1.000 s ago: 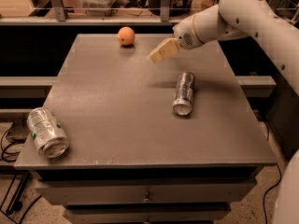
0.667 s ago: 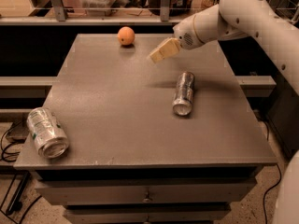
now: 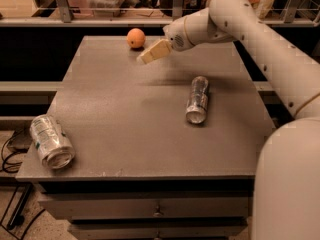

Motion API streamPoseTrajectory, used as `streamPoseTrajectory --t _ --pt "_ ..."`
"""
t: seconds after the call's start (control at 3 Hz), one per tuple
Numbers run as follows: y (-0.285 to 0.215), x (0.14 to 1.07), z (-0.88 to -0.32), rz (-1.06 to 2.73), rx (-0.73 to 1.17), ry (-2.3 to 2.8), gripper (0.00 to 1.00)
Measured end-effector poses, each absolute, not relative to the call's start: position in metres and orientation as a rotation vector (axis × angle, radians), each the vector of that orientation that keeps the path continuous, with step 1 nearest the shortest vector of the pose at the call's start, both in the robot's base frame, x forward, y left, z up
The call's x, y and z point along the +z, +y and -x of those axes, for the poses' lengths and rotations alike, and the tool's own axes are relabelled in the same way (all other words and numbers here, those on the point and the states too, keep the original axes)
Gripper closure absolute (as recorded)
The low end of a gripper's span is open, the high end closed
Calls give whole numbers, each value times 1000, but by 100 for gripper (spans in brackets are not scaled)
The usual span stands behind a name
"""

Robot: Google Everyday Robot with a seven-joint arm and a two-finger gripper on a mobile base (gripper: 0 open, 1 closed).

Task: Move orange near 7up can

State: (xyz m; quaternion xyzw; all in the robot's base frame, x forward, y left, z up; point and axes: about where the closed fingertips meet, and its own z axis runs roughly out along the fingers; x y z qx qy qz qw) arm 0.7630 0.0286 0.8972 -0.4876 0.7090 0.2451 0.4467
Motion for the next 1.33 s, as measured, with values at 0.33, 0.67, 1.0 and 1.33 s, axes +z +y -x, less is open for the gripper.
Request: streamPoseTrajectory --t 0.33,0.67,1.0,1.33 --pt "40 892 -788 1155 654 1711 0" --pt "38 893 -813 1079 670 1668 0" --pt "41 894 -834 1032 659 1645 0" --pt "51 893 -850 1028 603 1658 0"
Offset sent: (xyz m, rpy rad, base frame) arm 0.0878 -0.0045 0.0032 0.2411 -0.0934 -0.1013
